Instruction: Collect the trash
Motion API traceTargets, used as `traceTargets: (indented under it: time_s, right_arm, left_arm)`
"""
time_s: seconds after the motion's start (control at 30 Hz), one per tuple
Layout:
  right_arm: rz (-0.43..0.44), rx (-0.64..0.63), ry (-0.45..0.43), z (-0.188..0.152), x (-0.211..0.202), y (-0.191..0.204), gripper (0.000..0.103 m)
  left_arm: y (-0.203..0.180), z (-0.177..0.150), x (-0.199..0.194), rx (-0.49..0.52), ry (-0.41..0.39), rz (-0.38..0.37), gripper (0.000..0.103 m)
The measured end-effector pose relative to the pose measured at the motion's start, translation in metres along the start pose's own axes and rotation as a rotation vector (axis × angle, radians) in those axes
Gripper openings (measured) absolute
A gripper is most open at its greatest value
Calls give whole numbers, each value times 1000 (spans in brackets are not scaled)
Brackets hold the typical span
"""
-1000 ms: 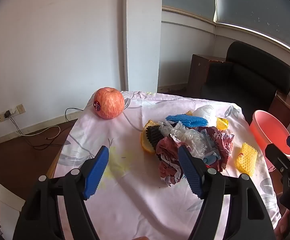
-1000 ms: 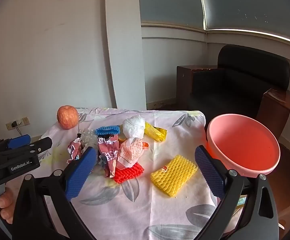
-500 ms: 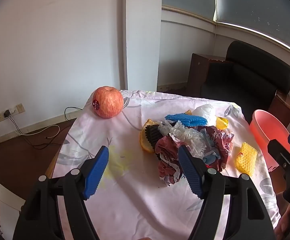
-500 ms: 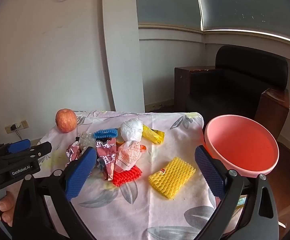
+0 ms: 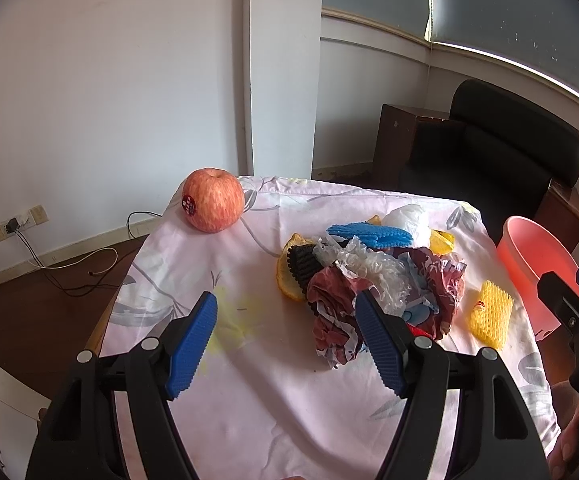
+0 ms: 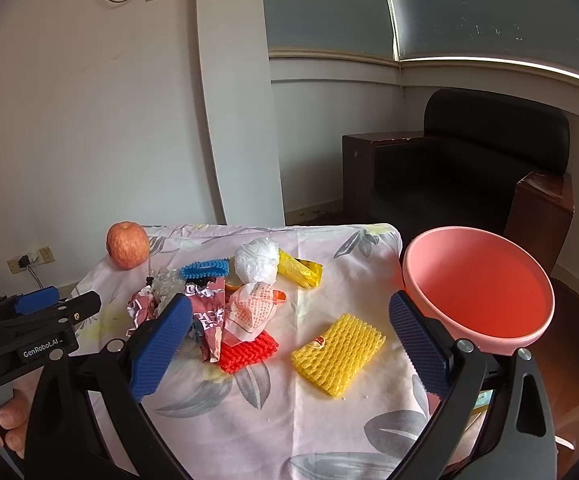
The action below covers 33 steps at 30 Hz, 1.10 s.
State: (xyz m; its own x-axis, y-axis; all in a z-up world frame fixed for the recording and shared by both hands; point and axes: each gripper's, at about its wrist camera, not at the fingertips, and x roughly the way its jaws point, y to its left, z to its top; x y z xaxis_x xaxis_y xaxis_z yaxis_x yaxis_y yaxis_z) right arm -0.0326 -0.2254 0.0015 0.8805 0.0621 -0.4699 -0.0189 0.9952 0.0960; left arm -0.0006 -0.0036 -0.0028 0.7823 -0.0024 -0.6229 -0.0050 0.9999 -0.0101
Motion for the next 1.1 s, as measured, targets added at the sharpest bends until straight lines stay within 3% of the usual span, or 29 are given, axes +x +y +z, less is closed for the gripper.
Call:
traceTargets:
  time_s: [1.1]
  right_arm:
    - [-5,5,-3,-3,-1,-2,99]
  left_arm:
    - [-1,-11,3,-5,11,-3,71]
